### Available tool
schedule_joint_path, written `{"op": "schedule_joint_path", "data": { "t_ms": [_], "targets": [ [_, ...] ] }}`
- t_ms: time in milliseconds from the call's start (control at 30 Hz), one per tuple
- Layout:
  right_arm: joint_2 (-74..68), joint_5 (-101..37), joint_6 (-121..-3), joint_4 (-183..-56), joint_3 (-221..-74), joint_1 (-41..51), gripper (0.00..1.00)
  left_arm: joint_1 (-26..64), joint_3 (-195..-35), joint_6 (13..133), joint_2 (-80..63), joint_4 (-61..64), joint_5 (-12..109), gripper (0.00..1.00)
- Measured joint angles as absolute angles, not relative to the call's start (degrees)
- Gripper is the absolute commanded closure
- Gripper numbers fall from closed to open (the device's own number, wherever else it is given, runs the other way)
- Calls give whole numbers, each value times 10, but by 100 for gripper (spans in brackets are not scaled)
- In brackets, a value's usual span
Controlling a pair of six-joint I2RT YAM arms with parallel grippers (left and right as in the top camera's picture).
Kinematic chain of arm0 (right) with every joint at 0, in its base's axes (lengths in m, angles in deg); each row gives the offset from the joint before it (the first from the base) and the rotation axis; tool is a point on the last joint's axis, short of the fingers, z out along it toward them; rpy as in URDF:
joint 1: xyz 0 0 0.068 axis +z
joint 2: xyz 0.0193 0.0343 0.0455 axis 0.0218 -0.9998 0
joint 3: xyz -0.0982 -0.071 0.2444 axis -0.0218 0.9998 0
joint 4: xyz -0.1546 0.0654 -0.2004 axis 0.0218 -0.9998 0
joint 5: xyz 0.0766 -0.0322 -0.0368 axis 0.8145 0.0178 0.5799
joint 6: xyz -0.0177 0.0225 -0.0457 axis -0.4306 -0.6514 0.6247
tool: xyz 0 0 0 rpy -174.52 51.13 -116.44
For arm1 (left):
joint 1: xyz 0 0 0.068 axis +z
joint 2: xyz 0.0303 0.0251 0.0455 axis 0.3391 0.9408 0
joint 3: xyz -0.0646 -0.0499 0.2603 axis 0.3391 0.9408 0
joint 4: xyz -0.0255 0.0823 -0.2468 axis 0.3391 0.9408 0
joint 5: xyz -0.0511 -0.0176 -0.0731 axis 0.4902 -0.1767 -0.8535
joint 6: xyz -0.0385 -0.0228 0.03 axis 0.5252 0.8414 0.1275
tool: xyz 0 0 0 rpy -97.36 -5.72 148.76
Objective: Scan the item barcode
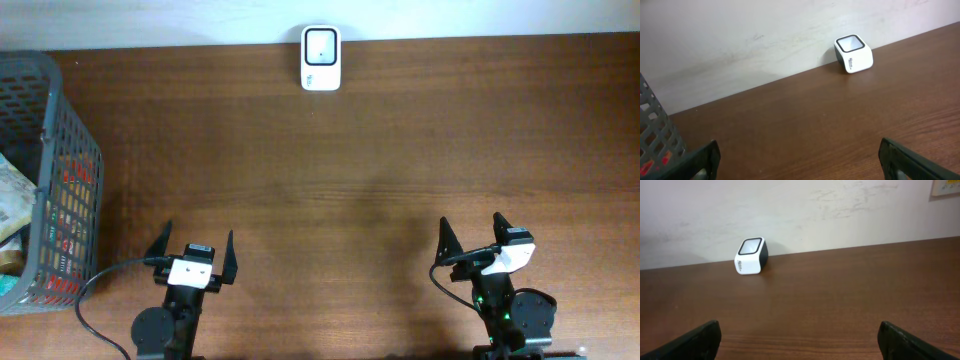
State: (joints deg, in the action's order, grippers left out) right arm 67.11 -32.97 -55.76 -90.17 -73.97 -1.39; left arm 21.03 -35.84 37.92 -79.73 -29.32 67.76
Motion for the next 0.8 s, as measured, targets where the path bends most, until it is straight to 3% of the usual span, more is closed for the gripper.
{"op": "schedule_joint_path", "data": {
  "t_ms": [133, 800],
  "targets": [
    [672, -329, -559, -901, -740, 85, 1, 210, -358, 379, -797, -293, 678, 1],
    [672, -329, -559, -901, -740, 86, 1, 210, -358, 379, -797, -293, 678, 1]
  ]
}}
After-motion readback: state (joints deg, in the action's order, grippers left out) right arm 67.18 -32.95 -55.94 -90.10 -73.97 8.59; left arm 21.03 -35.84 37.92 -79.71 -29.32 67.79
